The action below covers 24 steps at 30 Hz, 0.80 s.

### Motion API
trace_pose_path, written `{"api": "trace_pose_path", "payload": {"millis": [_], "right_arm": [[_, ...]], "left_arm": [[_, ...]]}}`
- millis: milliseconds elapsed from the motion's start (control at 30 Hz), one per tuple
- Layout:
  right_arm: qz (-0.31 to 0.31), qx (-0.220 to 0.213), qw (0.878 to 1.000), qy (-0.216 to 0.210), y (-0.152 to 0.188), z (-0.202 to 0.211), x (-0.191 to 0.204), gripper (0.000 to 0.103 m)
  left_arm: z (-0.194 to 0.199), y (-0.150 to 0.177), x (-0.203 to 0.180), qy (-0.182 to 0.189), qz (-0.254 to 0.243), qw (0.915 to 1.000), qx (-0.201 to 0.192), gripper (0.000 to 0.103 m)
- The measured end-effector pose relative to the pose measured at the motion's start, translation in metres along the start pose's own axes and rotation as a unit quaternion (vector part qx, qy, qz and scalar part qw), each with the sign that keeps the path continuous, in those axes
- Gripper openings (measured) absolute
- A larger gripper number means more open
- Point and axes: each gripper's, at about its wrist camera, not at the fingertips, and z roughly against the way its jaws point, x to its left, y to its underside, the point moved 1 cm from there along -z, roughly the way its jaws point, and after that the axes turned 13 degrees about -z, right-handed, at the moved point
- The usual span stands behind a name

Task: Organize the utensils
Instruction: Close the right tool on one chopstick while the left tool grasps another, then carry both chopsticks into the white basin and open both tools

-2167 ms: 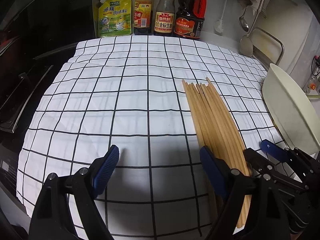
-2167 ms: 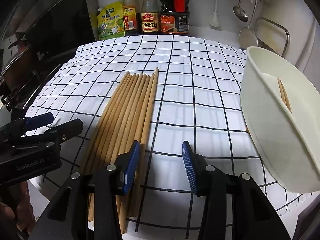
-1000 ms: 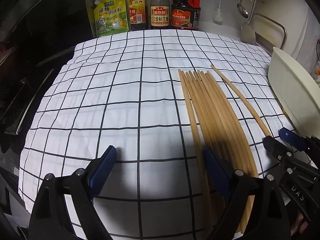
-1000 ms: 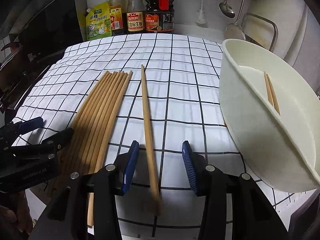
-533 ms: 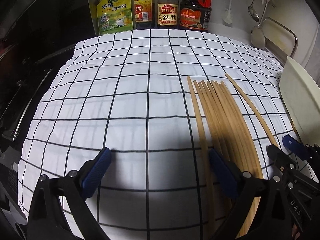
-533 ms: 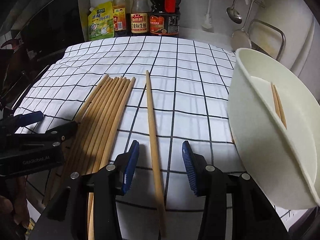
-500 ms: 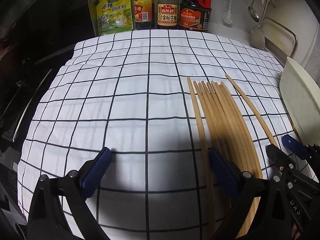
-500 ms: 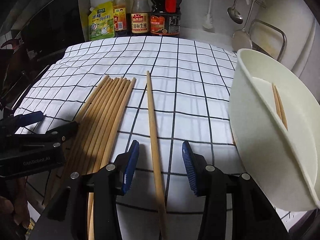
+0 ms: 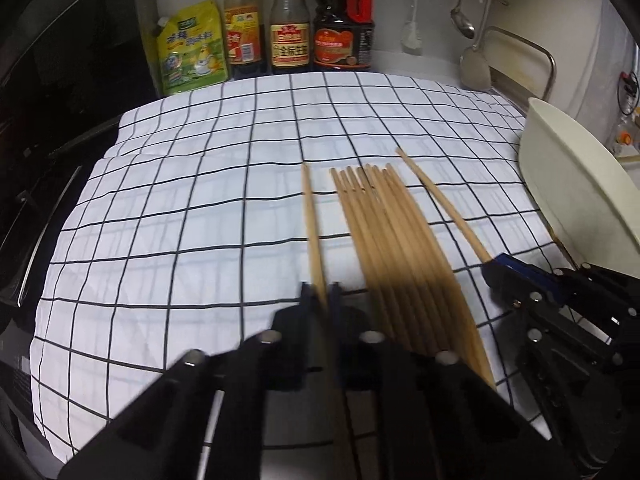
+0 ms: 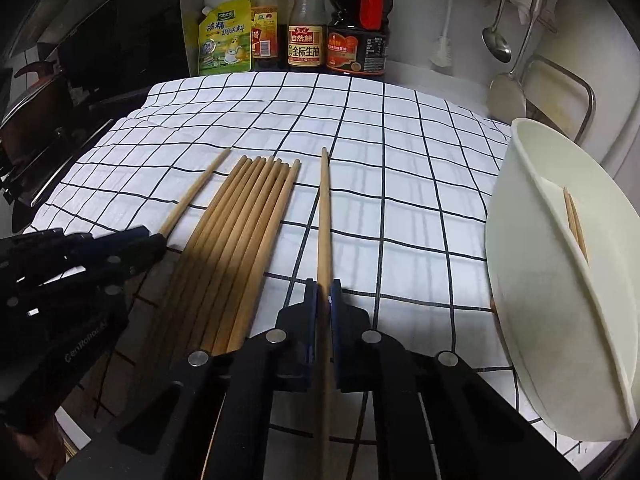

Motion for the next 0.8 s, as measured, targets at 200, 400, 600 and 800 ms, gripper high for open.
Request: {"api": "trace_pose_path", "payload": {"millis": [200,400,600,800], "right_arm": [[-0.014,-0.007,1.0,-0.023,0.004,0.006,0.0,0.006],[-0.013,-0.018,0.999,-0.048,0.003,0.026,0.01,0.006],[-0.026,-0.044,0.996,-0.078,-0.011,0.062,0.006,0.006],[-0.03,-0.089,0.993,-0.073,-0.03,0.107,-0.026,0.006]], "left_arm": [[0.002,0.002,0.009,0.025,0.014,0.9996,-0.001,0.007],[0.017,0.002,0.021,0.036,0.031,0.9988,-0.007,0.007],[0.045,-0.012,0.019,0.048,0.039,0.9976,-0.031,0.007],[0.072,-0.049,-0.013,0.082,0.012,0.9945,-0.065,0.007]]}}
